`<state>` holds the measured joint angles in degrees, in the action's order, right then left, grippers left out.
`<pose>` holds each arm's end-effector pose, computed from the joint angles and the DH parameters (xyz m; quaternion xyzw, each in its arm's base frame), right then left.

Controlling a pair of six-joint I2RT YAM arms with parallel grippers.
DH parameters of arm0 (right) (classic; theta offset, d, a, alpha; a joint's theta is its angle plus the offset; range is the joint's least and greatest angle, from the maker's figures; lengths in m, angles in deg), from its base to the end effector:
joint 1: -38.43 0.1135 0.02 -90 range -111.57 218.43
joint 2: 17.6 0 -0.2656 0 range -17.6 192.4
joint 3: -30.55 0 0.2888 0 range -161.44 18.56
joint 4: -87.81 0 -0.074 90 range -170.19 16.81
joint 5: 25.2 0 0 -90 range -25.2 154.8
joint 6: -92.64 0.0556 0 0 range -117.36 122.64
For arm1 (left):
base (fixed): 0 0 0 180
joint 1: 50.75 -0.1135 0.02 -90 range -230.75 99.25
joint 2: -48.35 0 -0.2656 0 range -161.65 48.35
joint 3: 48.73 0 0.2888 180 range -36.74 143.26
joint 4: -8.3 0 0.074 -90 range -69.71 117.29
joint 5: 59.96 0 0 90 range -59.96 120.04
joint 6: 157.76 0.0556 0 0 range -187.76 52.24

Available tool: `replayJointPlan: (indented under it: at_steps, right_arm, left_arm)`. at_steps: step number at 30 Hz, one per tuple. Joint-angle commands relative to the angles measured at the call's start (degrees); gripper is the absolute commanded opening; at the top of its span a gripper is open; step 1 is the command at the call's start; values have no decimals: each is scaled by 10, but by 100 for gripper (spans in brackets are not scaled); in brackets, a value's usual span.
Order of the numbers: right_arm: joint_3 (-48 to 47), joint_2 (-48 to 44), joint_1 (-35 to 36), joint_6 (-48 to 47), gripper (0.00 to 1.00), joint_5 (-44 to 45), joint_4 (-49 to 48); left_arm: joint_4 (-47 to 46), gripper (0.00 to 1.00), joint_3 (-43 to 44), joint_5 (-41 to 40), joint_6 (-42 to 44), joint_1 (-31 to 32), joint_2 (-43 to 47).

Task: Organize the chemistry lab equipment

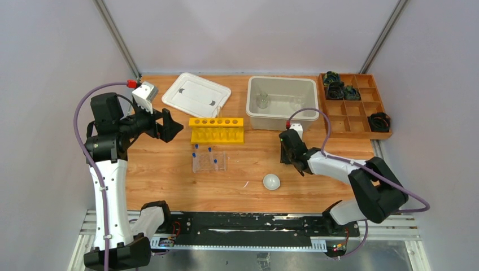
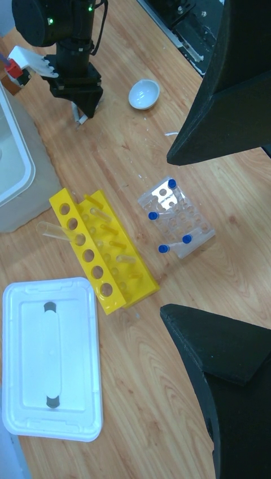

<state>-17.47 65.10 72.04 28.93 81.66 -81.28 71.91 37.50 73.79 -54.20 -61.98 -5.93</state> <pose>0.2694 0.1597 0.1217 -0.0032 0.9175 0.0690 0.3917 0.2107 0.0026 0.4220 0.1980 0.8064 -0.2207 0.5116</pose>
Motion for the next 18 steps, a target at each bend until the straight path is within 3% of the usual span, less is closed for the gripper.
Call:
replayJointPlan:
  at_steps: [1,6,14,18]
  right_arm:
    - [34,-45,12,13,35,1,27]
    - [46,-79,14,5,35,-1,41]
    - [8,-33,14,-12,30,-16,61]
    - [6,-17,15,-14,20,-30,59]
  left_arm:
    - [-4,100,13,13,6,-2,1]
    - [-4,100,12,13,6,-1,3]
    - [-4,100,15,10,6,-2,8]
    - [-4,100,15,9,8,-2,10]
